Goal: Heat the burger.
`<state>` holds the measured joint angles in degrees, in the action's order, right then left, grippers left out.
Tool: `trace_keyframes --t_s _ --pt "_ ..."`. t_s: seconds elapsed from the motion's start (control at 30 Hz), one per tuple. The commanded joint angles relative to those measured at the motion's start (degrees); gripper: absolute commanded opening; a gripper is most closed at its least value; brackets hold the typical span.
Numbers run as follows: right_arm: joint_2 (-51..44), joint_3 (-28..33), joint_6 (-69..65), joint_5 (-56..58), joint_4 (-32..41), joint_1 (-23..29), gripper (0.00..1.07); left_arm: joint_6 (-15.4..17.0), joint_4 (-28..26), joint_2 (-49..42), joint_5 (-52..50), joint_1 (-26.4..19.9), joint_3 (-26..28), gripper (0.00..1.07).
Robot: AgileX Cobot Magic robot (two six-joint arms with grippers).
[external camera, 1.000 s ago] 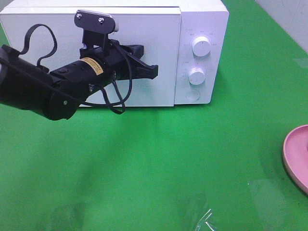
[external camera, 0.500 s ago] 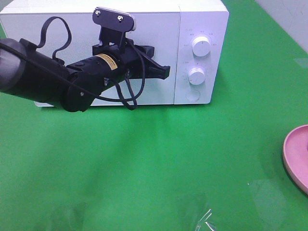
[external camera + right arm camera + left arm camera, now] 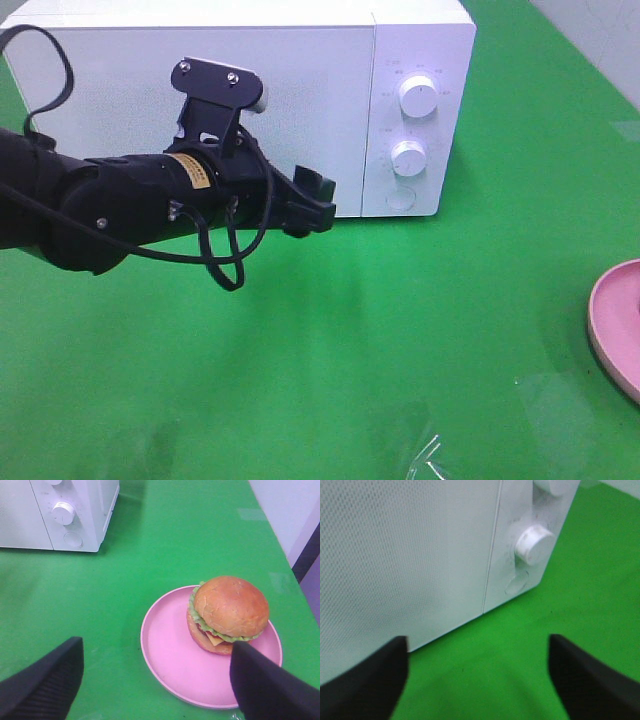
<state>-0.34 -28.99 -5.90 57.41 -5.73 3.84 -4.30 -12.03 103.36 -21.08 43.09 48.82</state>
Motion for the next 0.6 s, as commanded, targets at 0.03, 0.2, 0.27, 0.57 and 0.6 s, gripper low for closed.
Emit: trace_keyframes --t_s 0.03,0.2,0.27,0.57,0.6 --pt "-1.3 0.1 0.5 -0.1 0.1 -0.4 0.76 -0.2 -0.2 -3.2 9.0 0.3 -0.7 0.99" --pt "-1.3 0.1 0.5 -0.1 0.1 -0.4 0.76 -0.2 -0.1 -6.2 19.7 0.3 -0.7 0.99" --pt "-1.3 0.1 0.5 -0.1 0.1 -0.4 0.76 -0.2 0.9 -7.6 23.3 0.2 -0.7 0.99" --pt "-1.3 0.1 0.5 -0.1 0.1 -0.4 0.76 0.0 6.3 -13.6 47.0 -0.4 -0.7 0.99" --pt "-1.3 0.1 0.5 -0.1 0.1 -0.4 0.76 0.0 6.3 -13.6 47.0 -0.4 -0.7 0.99"
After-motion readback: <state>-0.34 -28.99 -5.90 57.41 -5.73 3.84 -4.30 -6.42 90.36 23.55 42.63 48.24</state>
